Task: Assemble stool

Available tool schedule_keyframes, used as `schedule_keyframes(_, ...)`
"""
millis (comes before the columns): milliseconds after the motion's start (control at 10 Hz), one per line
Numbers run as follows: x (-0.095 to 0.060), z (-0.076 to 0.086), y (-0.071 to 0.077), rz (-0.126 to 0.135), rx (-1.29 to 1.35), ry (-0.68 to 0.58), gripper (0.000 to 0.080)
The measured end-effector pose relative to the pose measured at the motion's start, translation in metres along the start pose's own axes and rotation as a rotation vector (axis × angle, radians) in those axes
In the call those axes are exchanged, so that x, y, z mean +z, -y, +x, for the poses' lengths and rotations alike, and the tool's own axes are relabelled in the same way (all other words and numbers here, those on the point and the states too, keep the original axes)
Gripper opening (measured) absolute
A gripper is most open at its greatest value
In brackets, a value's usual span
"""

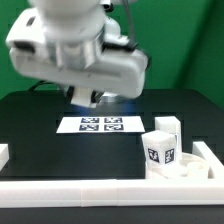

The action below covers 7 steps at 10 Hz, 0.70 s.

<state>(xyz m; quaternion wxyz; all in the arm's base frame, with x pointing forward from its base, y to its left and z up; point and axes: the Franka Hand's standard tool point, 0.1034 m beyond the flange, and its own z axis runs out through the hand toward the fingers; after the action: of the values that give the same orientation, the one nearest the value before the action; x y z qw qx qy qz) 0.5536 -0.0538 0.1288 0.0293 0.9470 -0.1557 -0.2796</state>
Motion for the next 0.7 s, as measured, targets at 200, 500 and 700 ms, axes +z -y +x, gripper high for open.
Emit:
schedule_keyframes(200, 0.0, 0.009, 0.004, 0.026, -0.008, -0.142, 0.0327)
schedule_keyframes(500, -0.011, 0.005, 0.024, 0.077, 0.005, -0.347, 0.0327)
schedule_keyframes(700, -0.036, -0.01, 0.049, 0.121, -0.001, -0.478, 0.0327)
